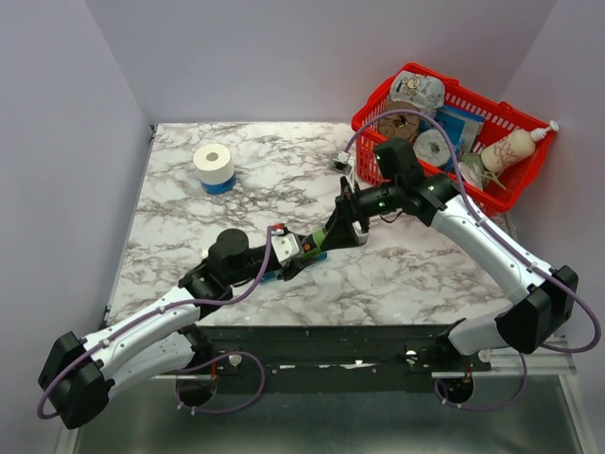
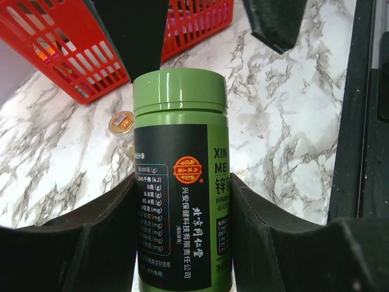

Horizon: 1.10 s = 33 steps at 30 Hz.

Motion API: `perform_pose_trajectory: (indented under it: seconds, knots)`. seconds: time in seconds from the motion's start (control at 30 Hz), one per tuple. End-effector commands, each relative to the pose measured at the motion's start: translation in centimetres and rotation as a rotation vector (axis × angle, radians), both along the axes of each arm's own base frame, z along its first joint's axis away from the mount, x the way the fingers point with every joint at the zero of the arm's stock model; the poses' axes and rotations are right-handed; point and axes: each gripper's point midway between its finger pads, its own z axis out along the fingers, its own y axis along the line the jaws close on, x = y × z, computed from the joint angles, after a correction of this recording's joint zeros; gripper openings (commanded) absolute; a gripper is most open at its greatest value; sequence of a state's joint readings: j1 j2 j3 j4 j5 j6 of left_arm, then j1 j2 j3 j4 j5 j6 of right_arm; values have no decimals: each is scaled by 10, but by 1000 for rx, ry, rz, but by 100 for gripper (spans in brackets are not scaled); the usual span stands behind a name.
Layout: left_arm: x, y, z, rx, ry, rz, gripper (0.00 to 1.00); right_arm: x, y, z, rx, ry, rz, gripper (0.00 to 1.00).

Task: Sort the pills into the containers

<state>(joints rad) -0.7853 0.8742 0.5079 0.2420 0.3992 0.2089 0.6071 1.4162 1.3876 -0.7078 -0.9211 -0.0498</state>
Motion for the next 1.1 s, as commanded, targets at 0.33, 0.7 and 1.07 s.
perform_pose_trajectory:
  seconds: [0.33,0.7,1.07]
  knots:
    - [8,3,25,-74,-78,43,0,17,8,-29,-79,144,-118,91]
    - [6,7,23,-77,-80,54,0,18,11,-28,-71,157,-112,88]
    - [0,7,20,-56,-79,14,0,-17,18,10,106,169,149,17]
